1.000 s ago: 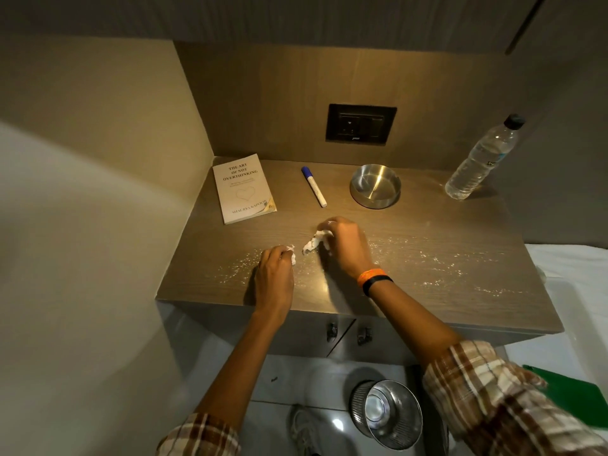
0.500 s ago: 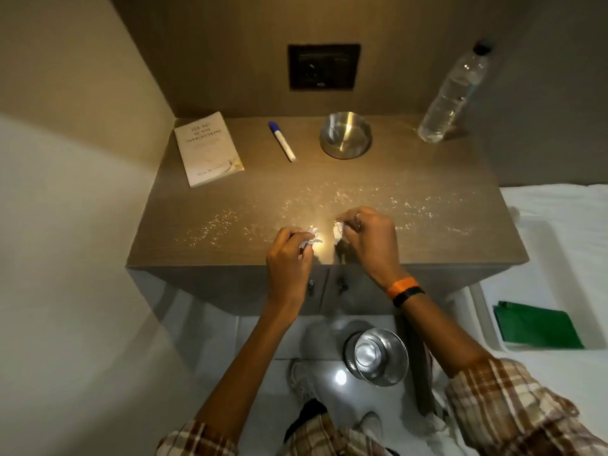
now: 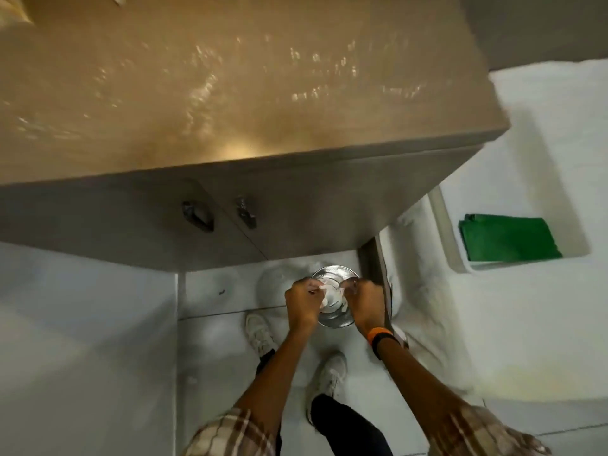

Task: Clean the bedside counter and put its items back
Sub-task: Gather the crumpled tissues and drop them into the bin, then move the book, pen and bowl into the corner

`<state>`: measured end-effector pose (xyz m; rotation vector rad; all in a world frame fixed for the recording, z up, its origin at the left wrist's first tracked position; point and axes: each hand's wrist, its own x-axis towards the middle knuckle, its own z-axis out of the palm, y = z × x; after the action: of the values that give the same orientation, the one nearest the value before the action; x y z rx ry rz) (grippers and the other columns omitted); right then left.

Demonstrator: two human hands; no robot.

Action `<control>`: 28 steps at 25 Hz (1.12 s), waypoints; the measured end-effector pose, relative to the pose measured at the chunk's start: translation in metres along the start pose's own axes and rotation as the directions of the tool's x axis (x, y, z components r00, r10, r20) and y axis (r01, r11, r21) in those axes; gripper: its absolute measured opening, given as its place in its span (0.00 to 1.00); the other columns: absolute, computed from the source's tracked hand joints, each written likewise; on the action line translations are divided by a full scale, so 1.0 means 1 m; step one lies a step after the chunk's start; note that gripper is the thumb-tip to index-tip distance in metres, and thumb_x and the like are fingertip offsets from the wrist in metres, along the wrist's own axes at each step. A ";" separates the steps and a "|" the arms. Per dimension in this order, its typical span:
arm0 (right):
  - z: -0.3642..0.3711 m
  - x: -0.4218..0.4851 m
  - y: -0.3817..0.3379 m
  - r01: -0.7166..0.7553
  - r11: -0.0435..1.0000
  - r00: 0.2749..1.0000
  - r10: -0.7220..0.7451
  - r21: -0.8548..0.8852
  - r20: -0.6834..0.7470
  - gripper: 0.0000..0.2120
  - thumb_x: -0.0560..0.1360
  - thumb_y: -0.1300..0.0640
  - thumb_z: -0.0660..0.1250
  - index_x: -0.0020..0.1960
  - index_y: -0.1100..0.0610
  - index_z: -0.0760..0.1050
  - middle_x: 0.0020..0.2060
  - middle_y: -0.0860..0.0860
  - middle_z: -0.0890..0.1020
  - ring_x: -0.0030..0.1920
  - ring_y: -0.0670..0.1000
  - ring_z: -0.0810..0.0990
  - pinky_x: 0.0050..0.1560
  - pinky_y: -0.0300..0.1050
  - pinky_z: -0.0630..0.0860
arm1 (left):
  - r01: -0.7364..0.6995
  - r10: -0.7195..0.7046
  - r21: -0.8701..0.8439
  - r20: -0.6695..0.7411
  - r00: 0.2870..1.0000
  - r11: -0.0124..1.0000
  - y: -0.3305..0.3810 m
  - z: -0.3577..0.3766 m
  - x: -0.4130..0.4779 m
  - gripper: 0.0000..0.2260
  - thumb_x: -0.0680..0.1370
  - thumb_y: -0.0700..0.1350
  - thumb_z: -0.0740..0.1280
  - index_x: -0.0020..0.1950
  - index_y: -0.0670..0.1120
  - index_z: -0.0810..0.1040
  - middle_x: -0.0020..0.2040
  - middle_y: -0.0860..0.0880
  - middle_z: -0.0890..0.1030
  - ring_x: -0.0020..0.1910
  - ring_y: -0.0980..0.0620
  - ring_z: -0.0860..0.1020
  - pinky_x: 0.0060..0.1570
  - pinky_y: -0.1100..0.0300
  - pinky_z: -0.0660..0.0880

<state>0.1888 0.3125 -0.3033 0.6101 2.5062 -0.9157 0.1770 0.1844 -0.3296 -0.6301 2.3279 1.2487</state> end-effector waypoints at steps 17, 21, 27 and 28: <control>0.119 0.056 0.122 0.221 0.929 0.975 -0.215 -0.298 0.054 0.28 0.81 0.55 0.64 0.79 0.57 0.63 0.81 0.57 0.57 0.81 0.58 0.60 0.78 0.53 0.66 | -0.497 0.471 0.468 0.183 0.863 0.730 -0.136 0.077 0.044 0.32 0.79 0.51 0.67 0.79 0.45 0.61 0.79 0.43 0.62 0.79 0.44 0.60 0.74 0.49 0.66; 0.045 -0.014 0.041 0.389 0.792 0.882 -0.468 -0.470 -0.059 0.32 0.80 0.39 0.60 0.79 0.54 0.62 0.82 0.57 0.59 0.82 0.58 0.56 0.83 0.55 0.49 | -0.538 0.637 0.655 0.110 0.763 0.530 -0.057 -0.009 -0.018 0.34 0.78 0.62 0.60 0.80 0.47 0.59 0.79 0.43 0.64 0.78 0.43 0.62 0.74 0.42 0.66; -0.084 -0.100 -0.124 0.617 0.648 0.656 -0.737 -0.447 -0.163 0.34 0.79 0.39 0.62 0.80 0.54 0.61 0.83 0.58 0.54 0.84 0.57 0.49 0.82 0.59 0.49 | -0.561 0.777 0.594 -0.183 0.603 0.576 0.060 -0.176 -0.106 0.34 0.79 0.57 0.65 0.80 0.43 0.60 0.80 0.42 0.60 0.81 0.44 0.54 0.78 0.41 0.57; -0.096 -0.103 -0.150 0.646 0.626 0.618 -0.765 -0.437 -0.182 0.35 0.79 0.39 0.62 0.80 0.55 0.61 0.83 0.58 0.53 0.84 0.58 0.49 0.82 0.60 0.50 | -0.544 0.783 0.615 -0.210 0.585 0.571 0.073 -0.197 -0.110 0.34 0.79 0.57 0.65 0.79 0.42 0.60 0.80 0.42 0.61 0.81 0.43 0.54 0.77 0.41 0.57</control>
<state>0.1744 0.2472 -0.1089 -0.4626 3.2063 -0.5998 0.1945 0.0738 -0.1203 0.2702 3.3331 0.6929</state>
